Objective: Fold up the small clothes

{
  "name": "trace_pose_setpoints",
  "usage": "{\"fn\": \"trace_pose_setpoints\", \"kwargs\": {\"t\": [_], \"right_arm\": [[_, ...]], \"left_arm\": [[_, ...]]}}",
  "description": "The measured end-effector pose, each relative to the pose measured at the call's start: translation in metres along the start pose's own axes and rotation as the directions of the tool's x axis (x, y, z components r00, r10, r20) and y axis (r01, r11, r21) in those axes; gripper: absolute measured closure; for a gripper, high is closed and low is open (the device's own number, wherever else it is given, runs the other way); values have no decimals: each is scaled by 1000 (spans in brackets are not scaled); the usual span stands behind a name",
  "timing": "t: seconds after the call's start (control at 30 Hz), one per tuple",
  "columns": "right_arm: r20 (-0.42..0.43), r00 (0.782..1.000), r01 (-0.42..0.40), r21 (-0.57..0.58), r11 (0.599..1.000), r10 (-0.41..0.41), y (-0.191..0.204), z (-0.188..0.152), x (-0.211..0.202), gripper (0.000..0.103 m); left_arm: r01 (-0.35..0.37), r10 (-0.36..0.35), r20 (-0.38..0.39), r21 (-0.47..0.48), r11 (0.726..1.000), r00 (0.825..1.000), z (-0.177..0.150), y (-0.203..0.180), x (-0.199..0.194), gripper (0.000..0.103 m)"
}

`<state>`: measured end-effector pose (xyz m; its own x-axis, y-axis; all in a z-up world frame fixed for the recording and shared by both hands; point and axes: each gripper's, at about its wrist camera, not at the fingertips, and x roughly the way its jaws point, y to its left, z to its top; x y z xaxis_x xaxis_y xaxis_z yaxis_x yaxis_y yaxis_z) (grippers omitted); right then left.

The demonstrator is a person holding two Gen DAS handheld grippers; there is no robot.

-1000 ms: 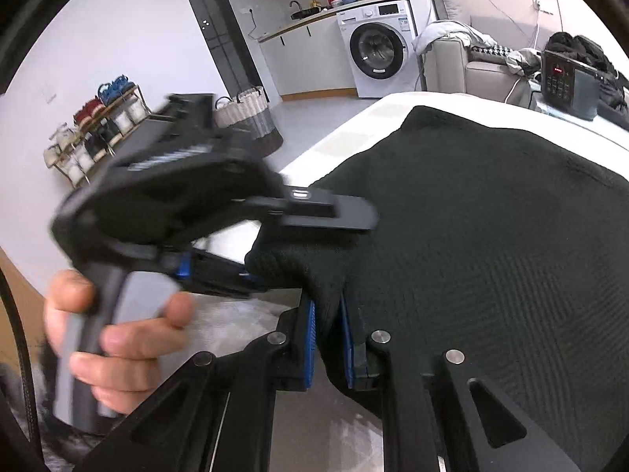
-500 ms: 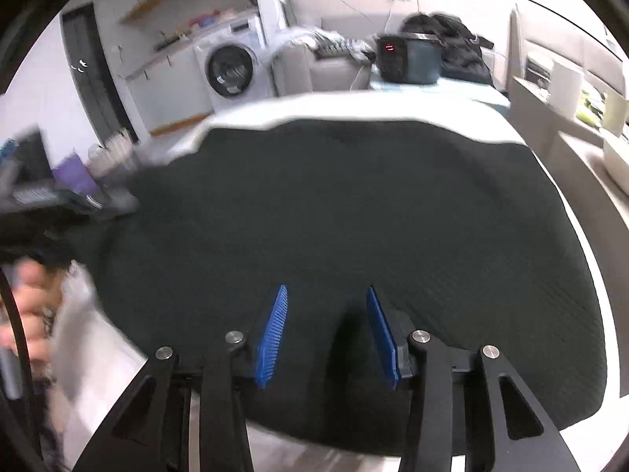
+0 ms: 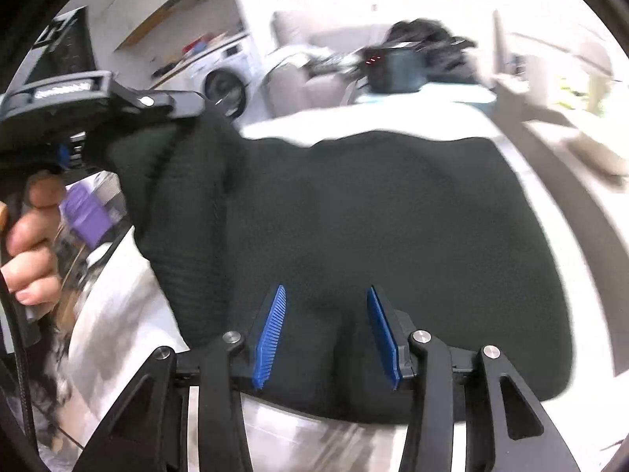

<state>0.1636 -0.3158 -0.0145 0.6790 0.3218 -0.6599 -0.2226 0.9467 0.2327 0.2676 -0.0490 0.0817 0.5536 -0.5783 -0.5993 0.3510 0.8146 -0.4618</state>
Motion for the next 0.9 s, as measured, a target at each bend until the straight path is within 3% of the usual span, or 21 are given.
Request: {"fn": "trace_pose_setpoints", "kwargs": {"t": [0.1, 0.2, 0.27, 0.37, 0.43, 0.53, 0.6, 0.7, 0.8, 0.9], "right_arm": [[33, 996, 85, 87, 993, -89, -42, -1, -29, 58], [59, 976, 196, 176, 965, -209, -85, -7, -55, 57], [48, 963, 250, 211, 945, -265, -106, -7, -60, 57], [21, 946, 309, 245, 919, -324, -132, -7, -61, 57], [14, 948, 303, 259, 917, -317, -142, -2, -58, 57], [23, 967, 238, 270, 933, -253, -149, -4, -61, 57], [30, 986, 149, 285, 947, -164, -156, 2, -51, 57], [9, 998, 59, 324, 944, -65, -164, 8, -35, 56], [-12, 999, 35, 307, 951, -33, -158, 10, -27, 56], [-28, 999, 23, 273, 962, -16, -139, 3, -23, 56]], "left_arm": [[84, -80, -63, 78, 993, 995, 4, -54, 42, 91], [188, -175, -169, 59, 980, 970, -12, -89, 87, 83], [208, -187, -275, 49, 977, 943, -25, -98, 110, 78], [244, -222, -295, 40, 969, 929, -43, -92, 106, 69], [254, -238, -297, 17, 967, 925, -48, -83, 92, 50], [243, -226, -236, 48, 969, 945, -50, -74, 63, 37], [181, -165, -191, 72, 981, 968, -50, -67, 48, 34], [89, -79, -169, 48, 995, 982, -52, -48, 44, 34], [14, -12, -165, 13, 1000, 986, -59, -23, 51, 34], [-18, 11, -188, -36, 999, 982, -66, -3, 62, 34]]}}
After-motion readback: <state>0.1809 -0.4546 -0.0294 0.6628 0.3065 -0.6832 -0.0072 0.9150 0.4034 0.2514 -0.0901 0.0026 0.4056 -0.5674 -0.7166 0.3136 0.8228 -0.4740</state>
